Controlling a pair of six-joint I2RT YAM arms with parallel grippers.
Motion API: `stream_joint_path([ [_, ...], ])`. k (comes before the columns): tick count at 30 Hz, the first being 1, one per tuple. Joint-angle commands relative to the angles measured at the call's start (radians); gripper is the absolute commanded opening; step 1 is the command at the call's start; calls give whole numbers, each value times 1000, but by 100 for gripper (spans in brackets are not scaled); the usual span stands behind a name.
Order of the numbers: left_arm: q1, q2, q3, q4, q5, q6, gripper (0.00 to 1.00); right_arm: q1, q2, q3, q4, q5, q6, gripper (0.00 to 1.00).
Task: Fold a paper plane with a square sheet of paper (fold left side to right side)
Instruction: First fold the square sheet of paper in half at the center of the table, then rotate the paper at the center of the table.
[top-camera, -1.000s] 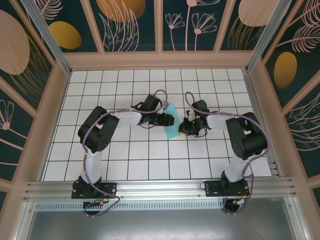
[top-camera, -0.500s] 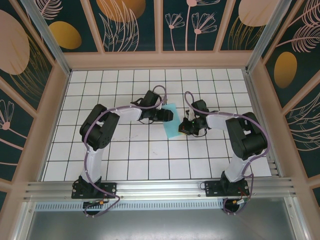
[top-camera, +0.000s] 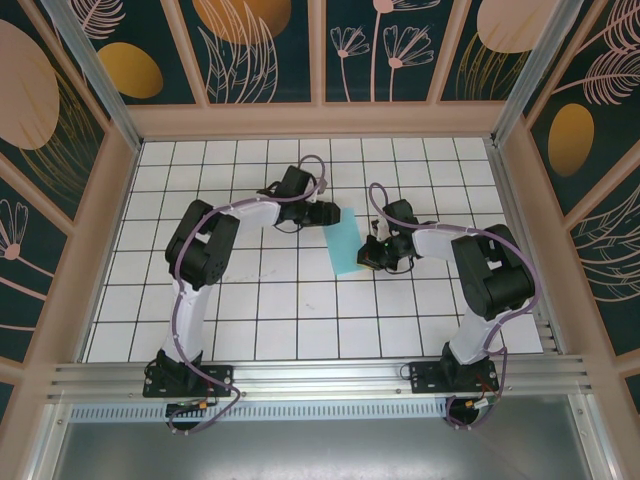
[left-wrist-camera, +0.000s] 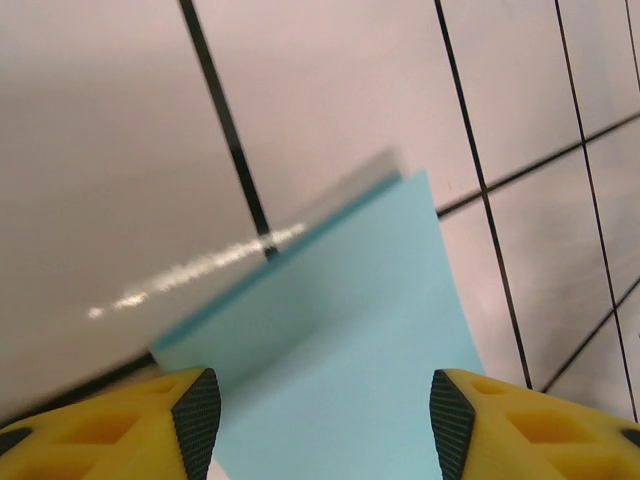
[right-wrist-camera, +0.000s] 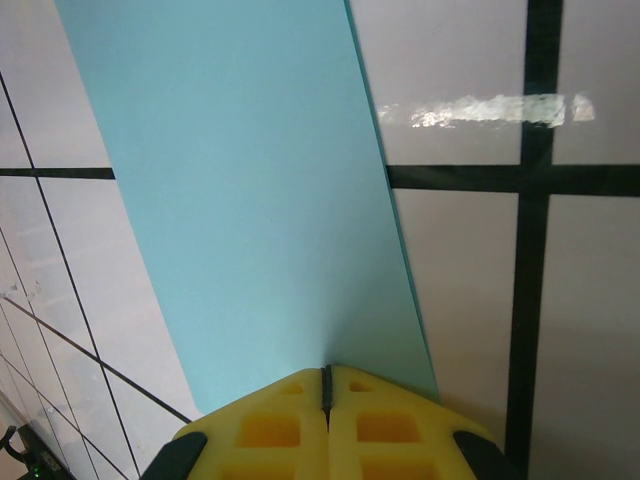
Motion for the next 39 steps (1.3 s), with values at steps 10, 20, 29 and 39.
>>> stream_joint_path([
  [10,77,2,63,-64,-68,75,62,-2,-13,-35,10,5,15,1],
  [20,97,-273,-162,-14,-59,58,63,-30,-158,54,-46,88,-33,36],
  [29,95,-472,-459,109,-36,-28,62,54,-59,138,-170,350,-29,78],
  [39,95,-529,-550,110,-50,-24,63,140,-8,151,-179,394,14,99],
])
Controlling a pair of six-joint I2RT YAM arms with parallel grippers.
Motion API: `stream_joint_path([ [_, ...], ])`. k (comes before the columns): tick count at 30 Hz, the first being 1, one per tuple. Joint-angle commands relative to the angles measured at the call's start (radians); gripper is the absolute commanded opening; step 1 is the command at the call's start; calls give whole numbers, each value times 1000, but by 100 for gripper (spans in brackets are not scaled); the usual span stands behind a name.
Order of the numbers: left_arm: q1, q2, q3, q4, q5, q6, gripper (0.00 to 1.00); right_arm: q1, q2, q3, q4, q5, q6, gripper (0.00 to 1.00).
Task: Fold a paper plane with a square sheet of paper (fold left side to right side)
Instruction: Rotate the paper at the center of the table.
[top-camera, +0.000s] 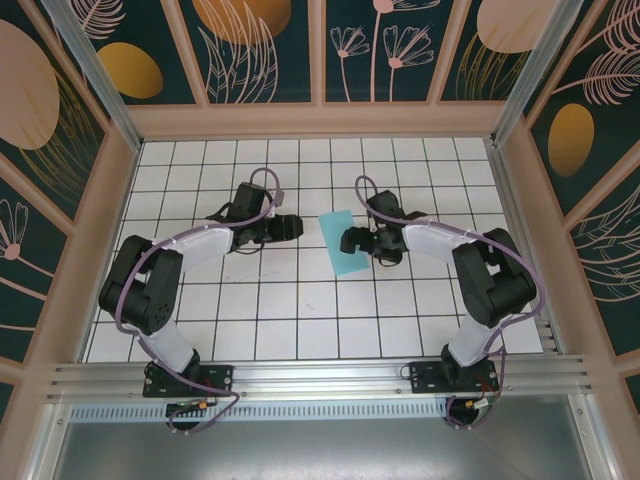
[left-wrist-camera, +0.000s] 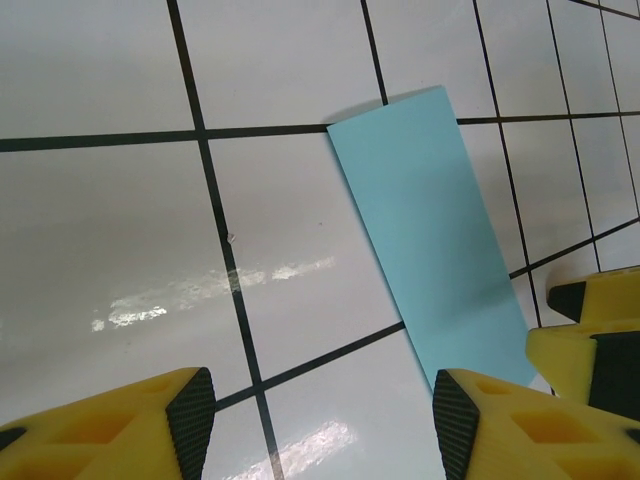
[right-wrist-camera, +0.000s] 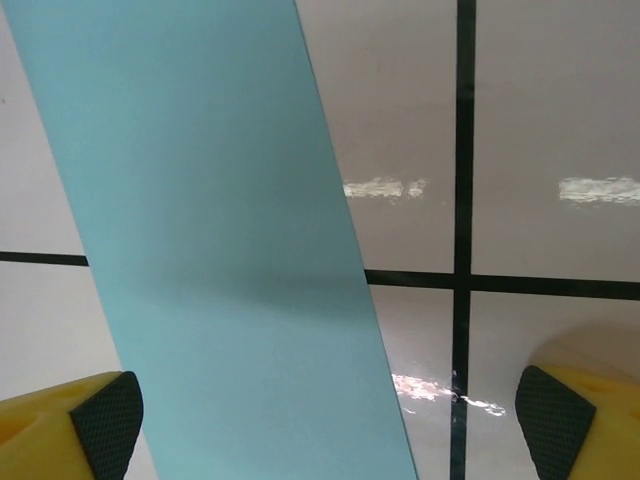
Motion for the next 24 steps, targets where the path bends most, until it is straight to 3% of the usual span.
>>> stream_joint_path([
  [1,-2,-25,-15,19,-2,-8,62,31,27,23,-50,33,31,99],
  [24,-2,-34,-9,2,-1,13,62,208,21,34,-51,-12,148,98],
])
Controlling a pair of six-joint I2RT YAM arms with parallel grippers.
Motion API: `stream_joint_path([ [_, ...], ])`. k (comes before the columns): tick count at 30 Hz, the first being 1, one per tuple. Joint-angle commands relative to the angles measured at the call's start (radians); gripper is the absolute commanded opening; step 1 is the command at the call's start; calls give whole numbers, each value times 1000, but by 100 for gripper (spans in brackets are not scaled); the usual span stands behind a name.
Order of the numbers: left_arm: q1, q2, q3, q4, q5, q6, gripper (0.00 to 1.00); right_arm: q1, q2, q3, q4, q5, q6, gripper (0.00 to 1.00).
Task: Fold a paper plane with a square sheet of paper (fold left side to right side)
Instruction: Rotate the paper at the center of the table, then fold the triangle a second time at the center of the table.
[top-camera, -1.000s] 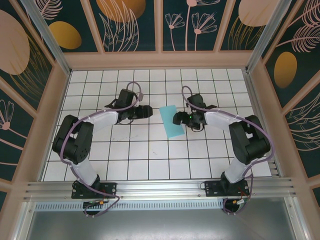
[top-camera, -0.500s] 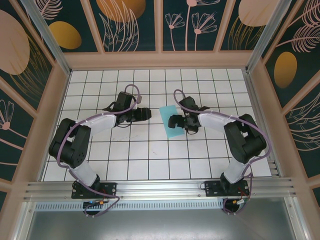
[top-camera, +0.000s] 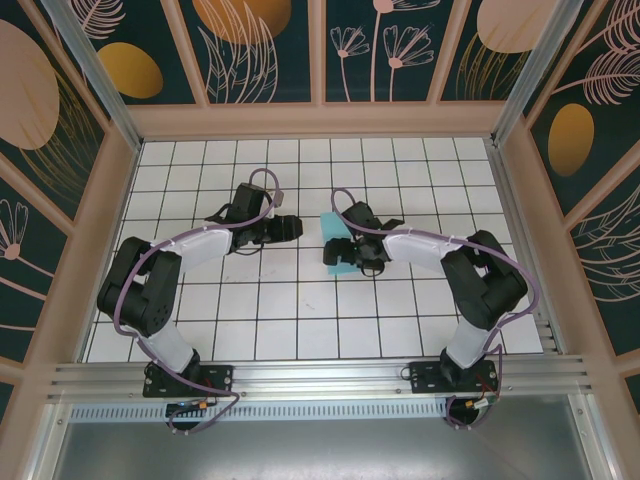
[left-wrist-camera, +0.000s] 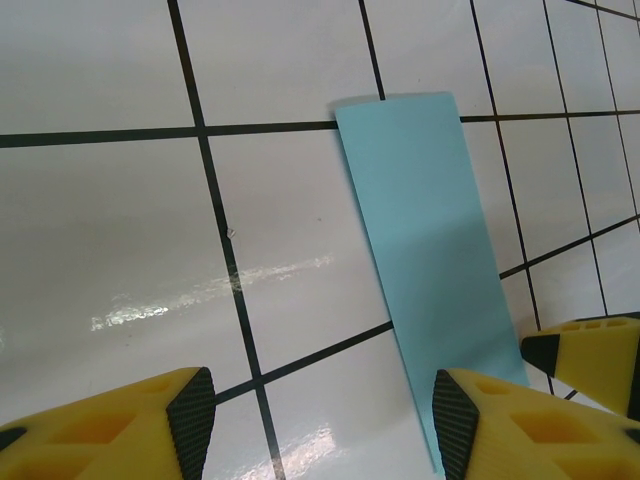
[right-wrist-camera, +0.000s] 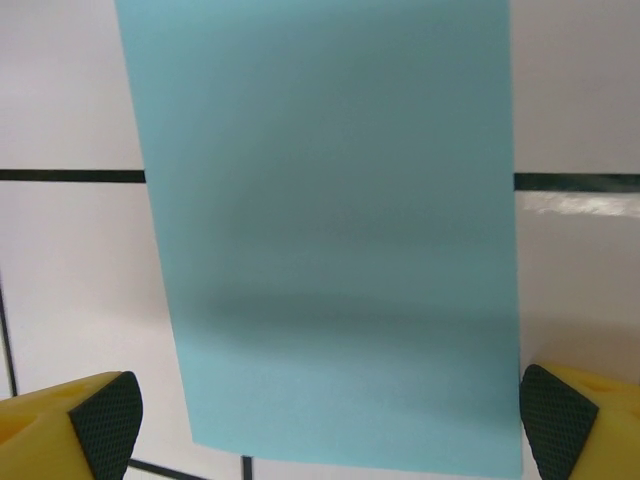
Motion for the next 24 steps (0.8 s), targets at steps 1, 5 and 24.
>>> stream_joint_path([
  [1,-2,-28,-6,0,1,14,62,31,6,18,-31,-101,49,98],
  [5,-1,-27,-5,3,24,12,61,33,-5,16,-8,-124,55,98],
  [24,-152,196,139,68,207,-75,58,-242,-195,-103,93,-230,-15,90],
])
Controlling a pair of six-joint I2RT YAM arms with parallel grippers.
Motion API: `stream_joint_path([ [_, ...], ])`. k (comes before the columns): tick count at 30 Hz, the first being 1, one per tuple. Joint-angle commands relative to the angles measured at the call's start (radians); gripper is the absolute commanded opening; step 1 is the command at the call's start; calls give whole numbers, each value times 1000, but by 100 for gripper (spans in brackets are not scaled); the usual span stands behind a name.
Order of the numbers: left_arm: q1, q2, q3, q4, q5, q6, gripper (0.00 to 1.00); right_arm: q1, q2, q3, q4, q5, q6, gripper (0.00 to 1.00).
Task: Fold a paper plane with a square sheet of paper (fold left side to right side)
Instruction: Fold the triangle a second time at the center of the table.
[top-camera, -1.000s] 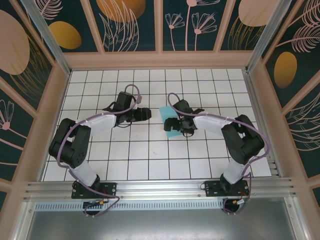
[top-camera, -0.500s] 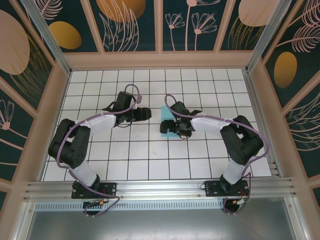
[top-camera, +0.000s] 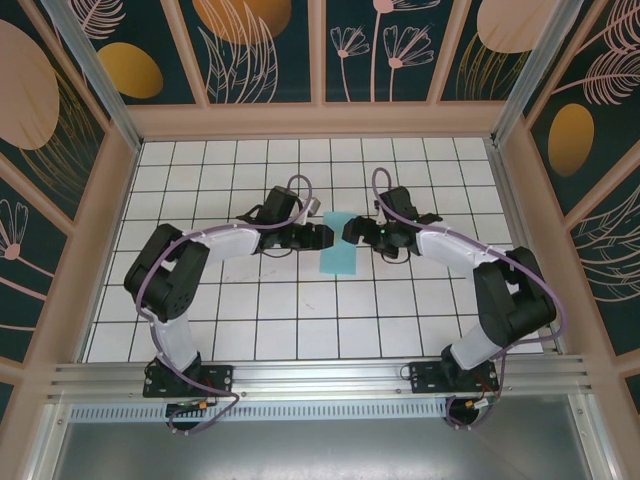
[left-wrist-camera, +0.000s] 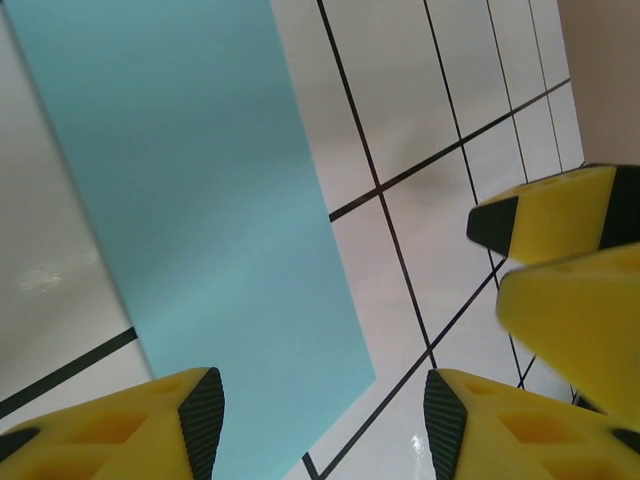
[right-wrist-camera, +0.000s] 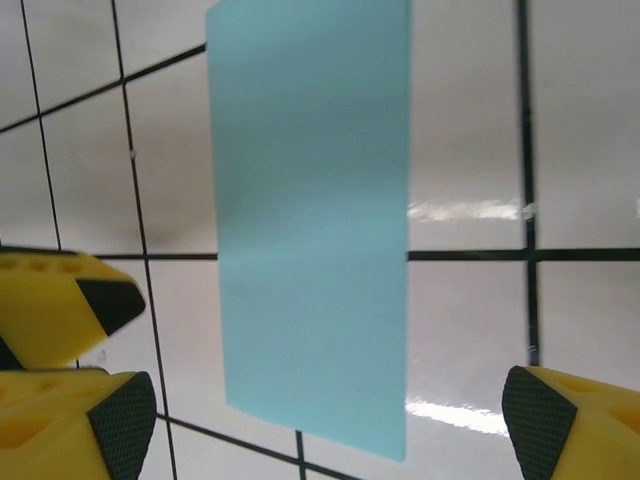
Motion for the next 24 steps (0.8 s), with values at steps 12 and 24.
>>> stream_joint_path([
  [12,-14,99,33,-24,19,3,58,-44,15,-48,35,-46,-34,86],
  [24,-41,142,89,-169,-96,59,57,-72,52,-36,68,-102,-26,86],
])
